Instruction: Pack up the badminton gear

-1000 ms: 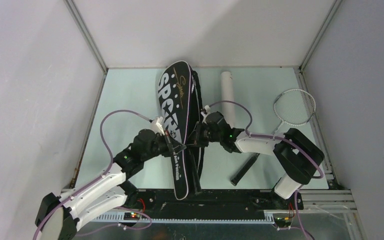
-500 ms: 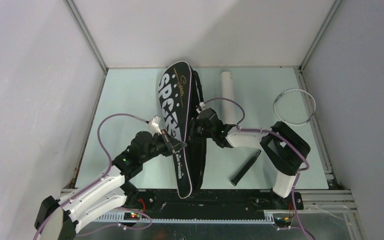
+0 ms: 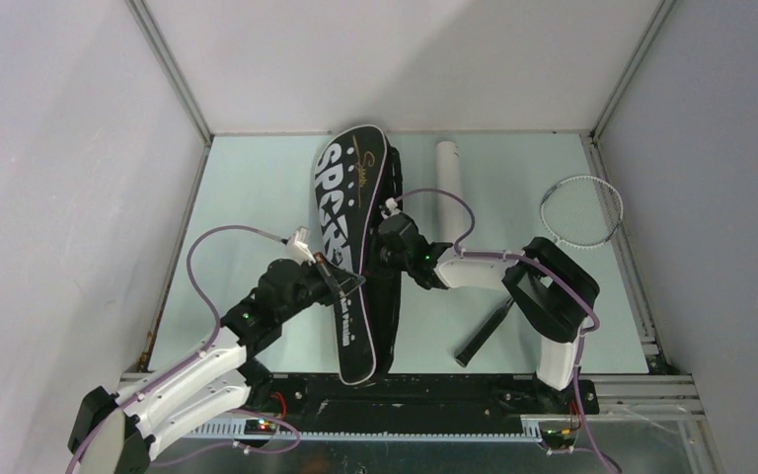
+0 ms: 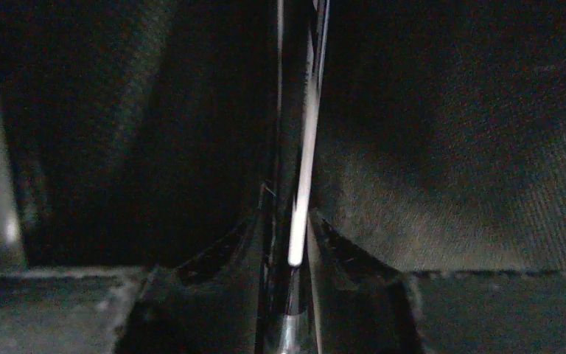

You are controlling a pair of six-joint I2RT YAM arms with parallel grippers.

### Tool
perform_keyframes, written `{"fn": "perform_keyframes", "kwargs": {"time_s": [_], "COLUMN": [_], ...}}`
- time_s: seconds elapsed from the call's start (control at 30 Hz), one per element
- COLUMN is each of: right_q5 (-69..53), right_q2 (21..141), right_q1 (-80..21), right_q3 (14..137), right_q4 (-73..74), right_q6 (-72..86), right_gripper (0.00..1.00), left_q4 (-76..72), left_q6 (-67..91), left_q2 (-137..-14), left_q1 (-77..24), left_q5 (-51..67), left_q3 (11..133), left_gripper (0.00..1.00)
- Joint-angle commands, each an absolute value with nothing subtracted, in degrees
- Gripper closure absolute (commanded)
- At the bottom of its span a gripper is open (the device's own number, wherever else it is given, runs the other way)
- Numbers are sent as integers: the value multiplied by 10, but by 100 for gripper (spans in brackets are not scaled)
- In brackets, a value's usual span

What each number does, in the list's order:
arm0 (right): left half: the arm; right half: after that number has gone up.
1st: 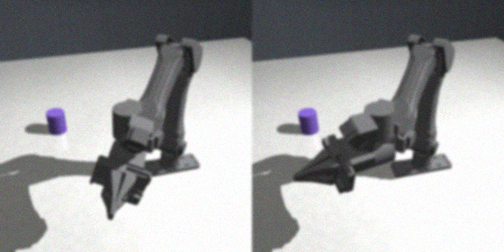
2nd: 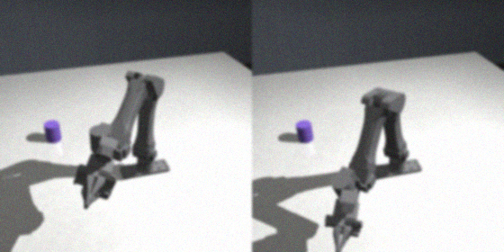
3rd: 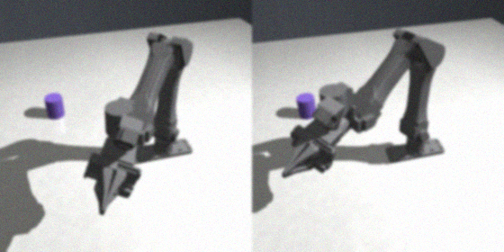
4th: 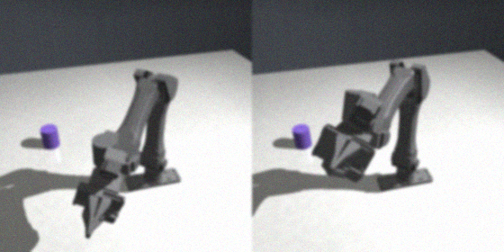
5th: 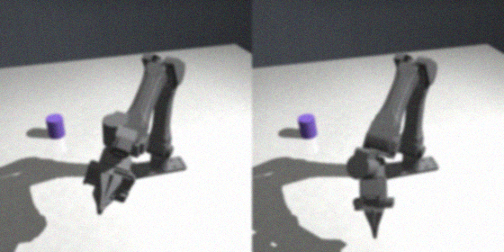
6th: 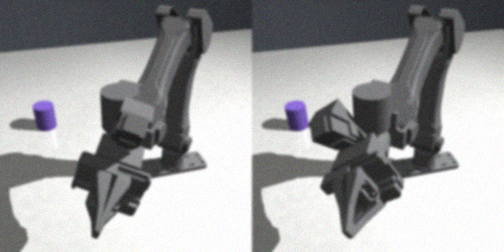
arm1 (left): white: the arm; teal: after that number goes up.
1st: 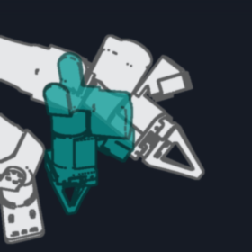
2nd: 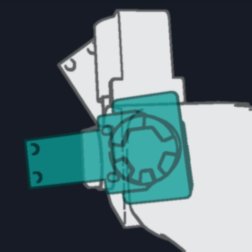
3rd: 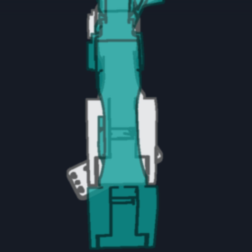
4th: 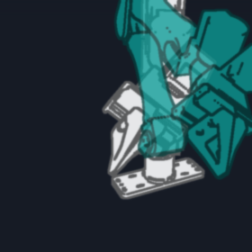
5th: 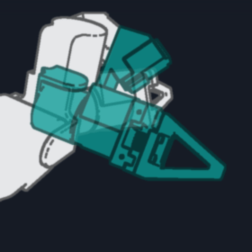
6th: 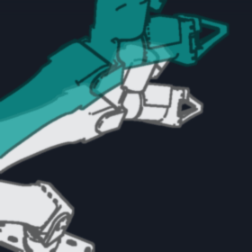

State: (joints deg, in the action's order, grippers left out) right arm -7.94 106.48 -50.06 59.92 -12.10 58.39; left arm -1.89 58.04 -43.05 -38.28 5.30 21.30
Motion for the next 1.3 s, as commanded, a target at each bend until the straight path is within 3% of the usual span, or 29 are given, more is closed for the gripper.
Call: {"fn": "perform_keyframes", "kwargs": {"time_s": [0.0,0.1,0.2,0.63,0.73,0.93,1.1,1.27], "right_q5": [-32,-27,-12,120,183,271,273,259], "right_q2": [1034,1009,971,755,710,608,533,501], "right_q1": [-503,-503,-503,-491,-484,-452,-378,-280], "right_q3": [634,634,634,572,562,520,455,411], "right_q4": [-77,-33,40,239,343,497,504,502], "right_q6": [558,551,547,626,688,803,782,744], "right_gripper": [64,55,51,50,52,52,53,54], "left_q4": [10,32,56,228,264,330,378,382], "left_q6": [559,554,541,418,379,275,152,98], "left_q2": [-439,-453,-469,-501,-496,-479,-495,-499], "left_q1": [-386,-386,-385,-386,-385,-385,-385,-385], "left_q5": [13,-6,-18,-73,-102,-165,-114,-156], "left_q3": [217,224,241,387,413,471,514,505], "left_gripper": [93,73,62,20,4,0,0,0]}}
